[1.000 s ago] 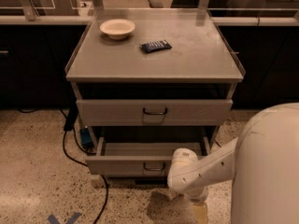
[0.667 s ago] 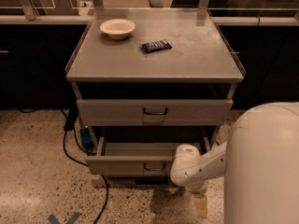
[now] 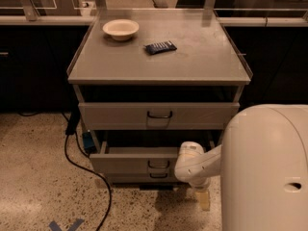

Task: Close middle drawer

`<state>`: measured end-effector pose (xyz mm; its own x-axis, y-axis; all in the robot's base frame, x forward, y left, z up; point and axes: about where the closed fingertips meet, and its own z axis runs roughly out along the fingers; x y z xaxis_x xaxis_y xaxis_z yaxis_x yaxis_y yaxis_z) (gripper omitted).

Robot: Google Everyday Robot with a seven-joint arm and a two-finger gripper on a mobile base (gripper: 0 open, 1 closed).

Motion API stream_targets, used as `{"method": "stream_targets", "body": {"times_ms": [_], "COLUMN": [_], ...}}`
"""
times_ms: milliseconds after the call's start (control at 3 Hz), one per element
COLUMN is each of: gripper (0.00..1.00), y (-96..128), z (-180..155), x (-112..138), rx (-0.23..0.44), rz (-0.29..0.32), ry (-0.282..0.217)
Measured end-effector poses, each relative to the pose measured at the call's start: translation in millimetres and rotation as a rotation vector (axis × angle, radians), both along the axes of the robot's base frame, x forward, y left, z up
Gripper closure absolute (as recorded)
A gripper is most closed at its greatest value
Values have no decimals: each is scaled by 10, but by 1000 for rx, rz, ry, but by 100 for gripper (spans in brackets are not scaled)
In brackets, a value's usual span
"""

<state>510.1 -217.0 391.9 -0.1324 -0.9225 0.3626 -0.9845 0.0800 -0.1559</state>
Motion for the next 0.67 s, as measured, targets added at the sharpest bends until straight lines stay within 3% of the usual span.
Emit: {"method": "stream_targets", "body": {"times_ms": [667], "gripper": [0], "y": [187], "z": [20], "x": [459], "rx": [-4], "rz": [90], "ry": [-161]}}
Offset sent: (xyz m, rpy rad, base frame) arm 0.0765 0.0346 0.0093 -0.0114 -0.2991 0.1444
